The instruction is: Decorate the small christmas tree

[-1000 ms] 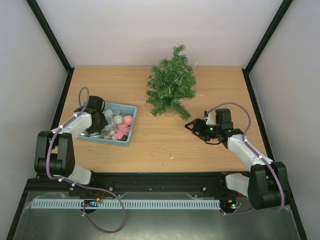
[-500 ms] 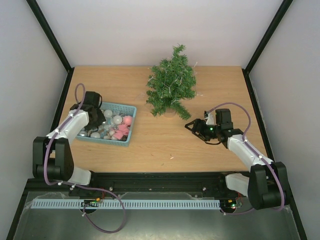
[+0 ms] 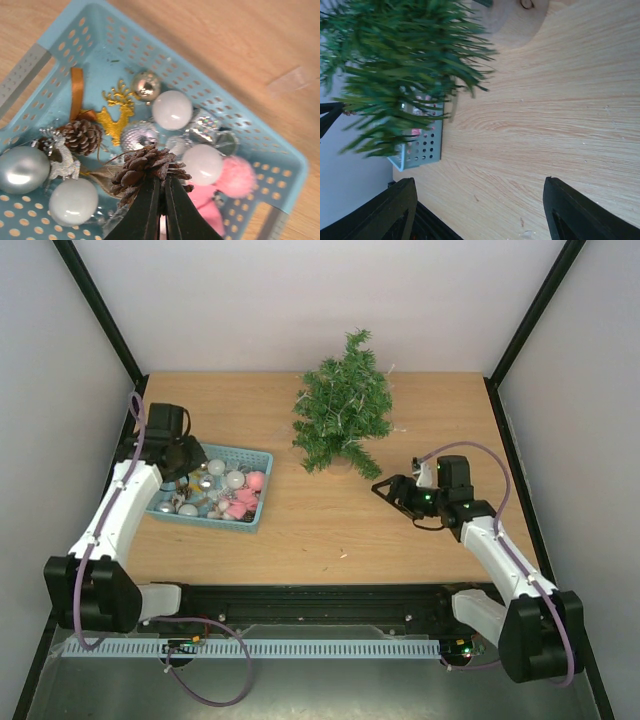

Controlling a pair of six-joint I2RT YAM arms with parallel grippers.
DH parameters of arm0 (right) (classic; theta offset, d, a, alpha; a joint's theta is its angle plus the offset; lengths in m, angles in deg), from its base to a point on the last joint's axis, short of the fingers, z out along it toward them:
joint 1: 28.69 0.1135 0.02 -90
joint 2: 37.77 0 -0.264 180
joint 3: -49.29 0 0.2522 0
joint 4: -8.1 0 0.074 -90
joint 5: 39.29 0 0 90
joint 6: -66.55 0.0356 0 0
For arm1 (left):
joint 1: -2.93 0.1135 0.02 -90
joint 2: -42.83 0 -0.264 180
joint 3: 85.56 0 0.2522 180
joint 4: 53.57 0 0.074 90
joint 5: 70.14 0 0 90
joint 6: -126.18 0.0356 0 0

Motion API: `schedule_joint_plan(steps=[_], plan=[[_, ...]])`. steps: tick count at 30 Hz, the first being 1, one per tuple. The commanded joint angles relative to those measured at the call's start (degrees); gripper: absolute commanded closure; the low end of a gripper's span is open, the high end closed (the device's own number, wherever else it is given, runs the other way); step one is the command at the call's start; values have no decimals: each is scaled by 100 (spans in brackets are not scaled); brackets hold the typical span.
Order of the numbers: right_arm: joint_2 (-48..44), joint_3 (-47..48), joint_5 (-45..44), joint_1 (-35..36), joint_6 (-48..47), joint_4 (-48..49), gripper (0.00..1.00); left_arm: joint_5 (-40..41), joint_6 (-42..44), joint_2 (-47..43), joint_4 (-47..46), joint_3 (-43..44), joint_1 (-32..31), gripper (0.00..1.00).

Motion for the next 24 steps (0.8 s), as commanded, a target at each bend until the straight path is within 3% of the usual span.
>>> schedule_joint_plan(steps=[1, 7, 15, 20, 24], plan=[[-271, 356, 217, 6, -149, -487, 29, -663, 33, -307, 354, 373, 34, 98], [-499, 649, 406, 14, -89, -725, 29, -1603, -66, -466, 325, 656, 47, 97], [-808, 1007, 509, 12, -187, -1120, 29, -4194, -460, -719, -421, 618, 65, 97], [-971, 1059, 534, 14, -170, -1154, 29, -5429, -1186, -1040, -1391, 312, 44, 98], [-1082, 1088, 506, 12, -201, -1216, 29, -6276, -2378, -1334, -2934, -327, 25, 96]])
